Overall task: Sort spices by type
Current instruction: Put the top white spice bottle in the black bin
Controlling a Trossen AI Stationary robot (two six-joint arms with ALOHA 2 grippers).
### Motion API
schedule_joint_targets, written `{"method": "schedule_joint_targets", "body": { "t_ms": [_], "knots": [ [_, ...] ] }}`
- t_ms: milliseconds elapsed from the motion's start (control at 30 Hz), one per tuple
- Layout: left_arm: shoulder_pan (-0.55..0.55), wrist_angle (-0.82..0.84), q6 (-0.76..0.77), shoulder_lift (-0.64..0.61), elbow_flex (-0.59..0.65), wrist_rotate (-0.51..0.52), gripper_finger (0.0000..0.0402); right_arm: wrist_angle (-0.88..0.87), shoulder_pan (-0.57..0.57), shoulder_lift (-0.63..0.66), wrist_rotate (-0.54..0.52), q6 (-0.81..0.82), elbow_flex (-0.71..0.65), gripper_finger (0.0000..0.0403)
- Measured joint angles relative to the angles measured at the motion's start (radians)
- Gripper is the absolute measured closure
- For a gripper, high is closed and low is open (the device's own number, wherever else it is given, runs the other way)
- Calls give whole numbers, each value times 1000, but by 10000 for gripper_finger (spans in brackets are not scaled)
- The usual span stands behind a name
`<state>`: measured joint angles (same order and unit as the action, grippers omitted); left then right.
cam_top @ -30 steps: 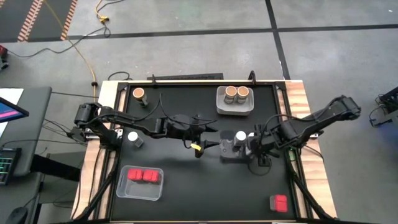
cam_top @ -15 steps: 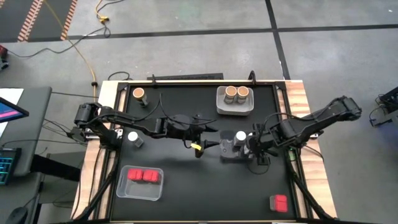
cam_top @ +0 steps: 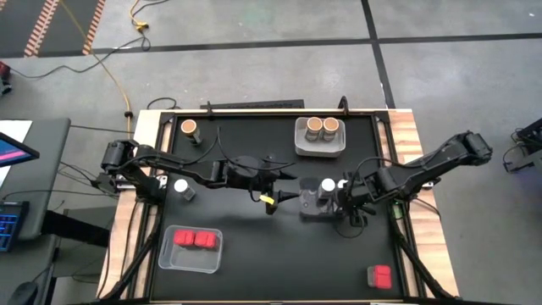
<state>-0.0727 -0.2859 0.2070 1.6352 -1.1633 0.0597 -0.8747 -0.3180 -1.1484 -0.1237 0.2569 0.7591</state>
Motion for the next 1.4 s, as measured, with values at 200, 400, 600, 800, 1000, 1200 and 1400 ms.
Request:
{"method": "schedule_joint_targets", "body": {
  "t_ms": [200, 400, 600, 800, 1000, 1200, 1400],
  "knots": [
    [0, 1, 0, 0, 0, 1, 127, -1, 0, 0, 0, 3, -4, 169],
    [0, 3, -1, 0, 0, 14, 127, -1, 0, 0, 0, 4, -4, 157],
    [0, 3, -18, 0, 0, 14, 127, -1, 0, 0, 0, 4, -4, 155],
    [0, 4, -19, 0, 0, 14, 127, 0, 0, 0, 0, -1, -4, 154],
    [0, 5, -19, 0, 0, 13, 127, 0, 0, 0, 0, -3, -4, 154],
    [0, 5, -19, 0, 0, 13, 127, 0, 0, 0, -1, -3, -3, 152],
    [0, 5, -19, 0, 0, 13, 127, -3, 0, 0, -1, -3, -3, 151]
  ]
}}
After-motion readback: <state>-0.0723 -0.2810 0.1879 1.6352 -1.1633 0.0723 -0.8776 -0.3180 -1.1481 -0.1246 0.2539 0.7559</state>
